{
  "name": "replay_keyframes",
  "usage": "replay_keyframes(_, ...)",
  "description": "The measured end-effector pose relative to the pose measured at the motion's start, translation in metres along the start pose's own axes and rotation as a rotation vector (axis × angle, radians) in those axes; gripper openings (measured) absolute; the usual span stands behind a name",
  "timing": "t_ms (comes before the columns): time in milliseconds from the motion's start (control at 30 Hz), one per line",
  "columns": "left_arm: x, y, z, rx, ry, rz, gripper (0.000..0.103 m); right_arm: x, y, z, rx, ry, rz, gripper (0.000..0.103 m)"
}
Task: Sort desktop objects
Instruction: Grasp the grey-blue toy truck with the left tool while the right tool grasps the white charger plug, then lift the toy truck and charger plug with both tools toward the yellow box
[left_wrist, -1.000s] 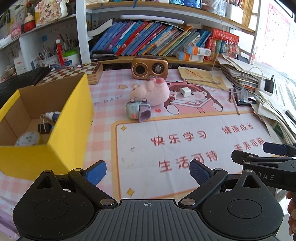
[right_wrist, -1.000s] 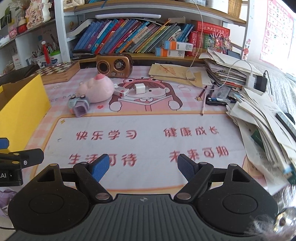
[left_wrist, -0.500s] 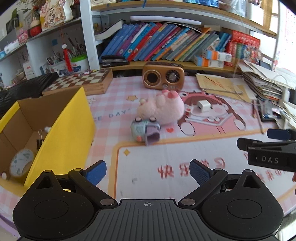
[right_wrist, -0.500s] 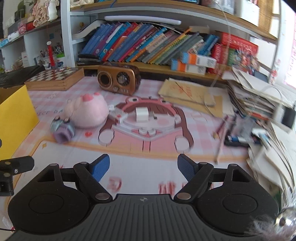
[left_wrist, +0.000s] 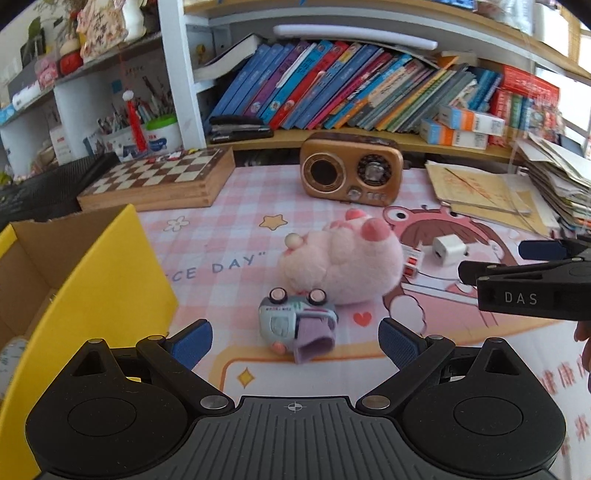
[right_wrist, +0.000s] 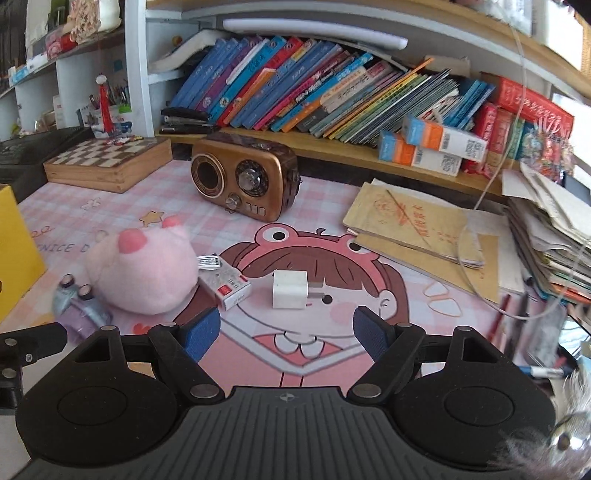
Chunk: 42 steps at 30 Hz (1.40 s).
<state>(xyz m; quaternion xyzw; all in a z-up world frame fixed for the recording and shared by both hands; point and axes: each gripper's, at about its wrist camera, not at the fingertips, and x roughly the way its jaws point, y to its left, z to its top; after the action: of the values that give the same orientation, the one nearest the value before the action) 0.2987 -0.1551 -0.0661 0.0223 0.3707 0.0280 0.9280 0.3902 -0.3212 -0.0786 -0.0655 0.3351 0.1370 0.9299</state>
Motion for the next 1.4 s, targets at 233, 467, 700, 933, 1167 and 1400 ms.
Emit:
replay_keyframes(233, 0.027, 0.003, 0.006, -0.039, 0.032, 0.004, 0.098, 0.037, -0.008, 0.007, 0.003, 0.037, 0.004, 0.077)
replay_keyframes(467, 0.043, -0.003, 0.006, -0.038, 0.063, 0.001, 0.096, 0.06, -0.013, 0.011, 0.008, 0.064, 0.015, 0.072)
replay_keyframes(700, 0.055, -0.005, 0.006, -0.029, 0.089, -0.004, 0.09, 0.074, -0.018, 0.013, 0.021, 0.092, 0.028, 0.061)
replay_keyframes(933, 0.061, -0.007, 0.002, -0.027, 0.108, 0.003, 0.063, 0.078, -0.023, 0.015, 0.035, 0.091, 0.047, 0.041)
replay_keyframes(1167, 0.056, -0.001, 0.003, -0.042, 0.091, 0.012, 0.063, 0.075, -0.025, 0.017, 0.052, 0.088, 0.045, 0.04)
replay_keyframes(1400, 0.042, 0.007, 0.007, -0.054, 0.065, 0.005, 0.063, 0.063, -0.024, 0.018, 0.059, 0.062, 0.051, 0.04)
